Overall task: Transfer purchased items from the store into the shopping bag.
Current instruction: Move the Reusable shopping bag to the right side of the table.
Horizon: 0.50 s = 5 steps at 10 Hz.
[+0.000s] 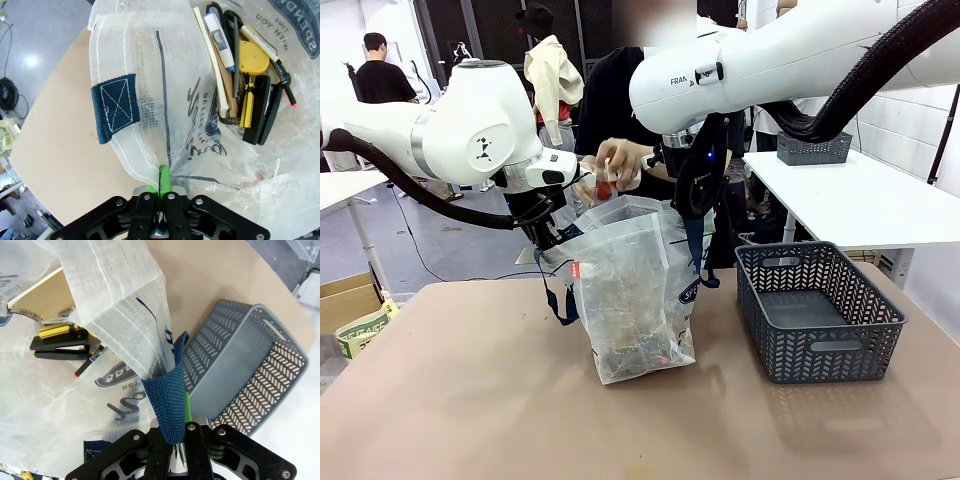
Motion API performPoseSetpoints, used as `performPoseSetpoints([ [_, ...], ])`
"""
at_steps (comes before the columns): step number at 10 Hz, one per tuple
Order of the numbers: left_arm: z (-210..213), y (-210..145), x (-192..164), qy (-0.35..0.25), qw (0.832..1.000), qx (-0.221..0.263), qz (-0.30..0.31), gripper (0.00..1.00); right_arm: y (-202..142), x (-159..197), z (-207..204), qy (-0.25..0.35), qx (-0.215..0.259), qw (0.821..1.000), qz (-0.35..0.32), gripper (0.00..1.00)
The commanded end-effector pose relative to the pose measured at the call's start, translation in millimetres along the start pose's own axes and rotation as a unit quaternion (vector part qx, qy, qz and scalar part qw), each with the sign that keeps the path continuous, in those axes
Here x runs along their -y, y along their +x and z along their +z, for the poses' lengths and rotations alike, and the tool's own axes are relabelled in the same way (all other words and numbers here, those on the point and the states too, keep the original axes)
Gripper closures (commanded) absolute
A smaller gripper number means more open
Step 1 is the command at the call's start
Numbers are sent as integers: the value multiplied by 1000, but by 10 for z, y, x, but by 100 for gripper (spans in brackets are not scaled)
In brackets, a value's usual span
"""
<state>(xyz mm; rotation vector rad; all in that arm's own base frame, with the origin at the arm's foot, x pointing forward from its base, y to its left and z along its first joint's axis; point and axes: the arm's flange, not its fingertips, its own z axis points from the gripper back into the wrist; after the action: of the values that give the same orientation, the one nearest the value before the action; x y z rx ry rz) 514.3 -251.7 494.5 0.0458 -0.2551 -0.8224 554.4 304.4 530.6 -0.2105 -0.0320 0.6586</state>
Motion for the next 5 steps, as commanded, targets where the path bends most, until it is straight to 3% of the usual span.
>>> performPoseSetpoints([
  [1, 1, -9, -1, 1, 1000, -1, 2, 100, -8, 13, -14, -1, -1, 1000, -2, 100],
  [5, 1, -9, -1, 1, 1000, -1, 2, 100, -8, 13, -14, -1, -1, 1000, -2, 100],
])
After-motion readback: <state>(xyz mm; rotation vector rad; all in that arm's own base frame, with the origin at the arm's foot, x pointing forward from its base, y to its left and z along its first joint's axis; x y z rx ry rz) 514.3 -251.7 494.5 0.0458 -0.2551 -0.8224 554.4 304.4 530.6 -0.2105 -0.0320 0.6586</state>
